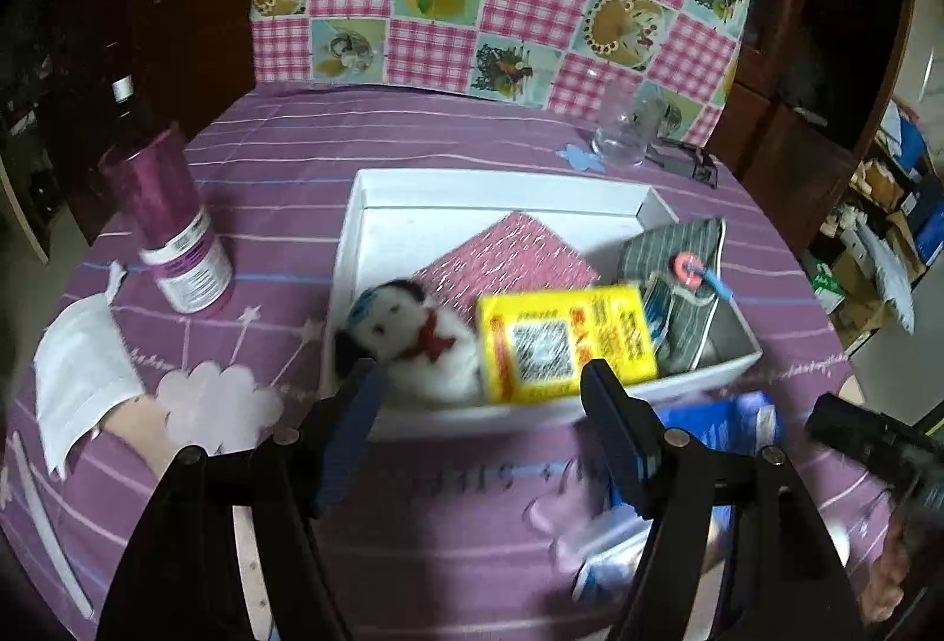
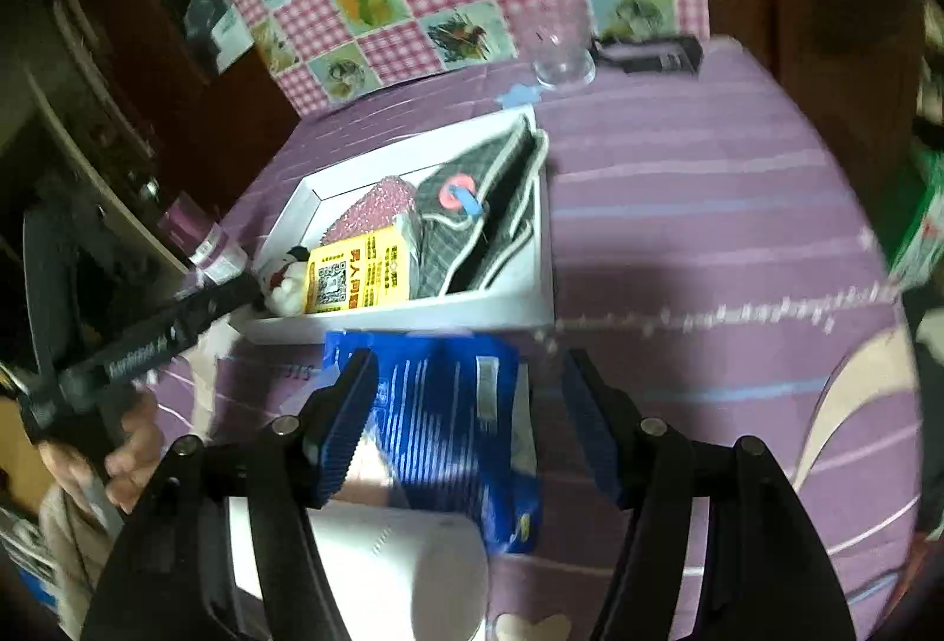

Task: Organize soft objects
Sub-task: 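Grasp the blue packet on the table with the right tool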

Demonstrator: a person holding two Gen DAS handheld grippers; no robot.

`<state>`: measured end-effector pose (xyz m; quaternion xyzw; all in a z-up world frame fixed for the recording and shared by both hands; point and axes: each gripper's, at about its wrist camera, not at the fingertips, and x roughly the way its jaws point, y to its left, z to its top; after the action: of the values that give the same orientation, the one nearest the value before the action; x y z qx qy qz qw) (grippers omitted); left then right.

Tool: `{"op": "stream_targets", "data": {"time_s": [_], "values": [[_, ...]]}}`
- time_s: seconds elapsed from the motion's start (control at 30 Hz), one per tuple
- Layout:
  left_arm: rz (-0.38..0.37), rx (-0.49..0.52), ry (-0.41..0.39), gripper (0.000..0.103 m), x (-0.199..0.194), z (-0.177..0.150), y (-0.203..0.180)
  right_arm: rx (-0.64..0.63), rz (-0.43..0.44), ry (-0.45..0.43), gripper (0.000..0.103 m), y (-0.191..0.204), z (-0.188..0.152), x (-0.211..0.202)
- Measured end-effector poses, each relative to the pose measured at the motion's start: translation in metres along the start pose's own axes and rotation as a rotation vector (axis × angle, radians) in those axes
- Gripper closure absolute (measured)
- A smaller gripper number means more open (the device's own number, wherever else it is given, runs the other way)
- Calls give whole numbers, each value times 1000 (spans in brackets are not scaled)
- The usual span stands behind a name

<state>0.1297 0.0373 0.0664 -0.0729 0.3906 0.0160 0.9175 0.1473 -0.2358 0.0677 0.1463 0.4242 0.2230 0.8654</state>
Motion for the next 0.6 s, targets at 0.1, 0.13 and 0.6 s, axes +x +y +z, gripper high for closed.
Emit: {"op": "stream_targets", "data": {"time_s": [0.1,0.13,0.6], "values": [[-21,-8,-3,33,-4,-13,6,37,19,-33,38,-11,-6,-6],[-31,-16,-10,33,-5,-16,9,35,8,-43,38,-12,-8,-8],[-137,-164,27,33,-4,-29,28,-55,-304,-85,38,7,-19,-29]]}}
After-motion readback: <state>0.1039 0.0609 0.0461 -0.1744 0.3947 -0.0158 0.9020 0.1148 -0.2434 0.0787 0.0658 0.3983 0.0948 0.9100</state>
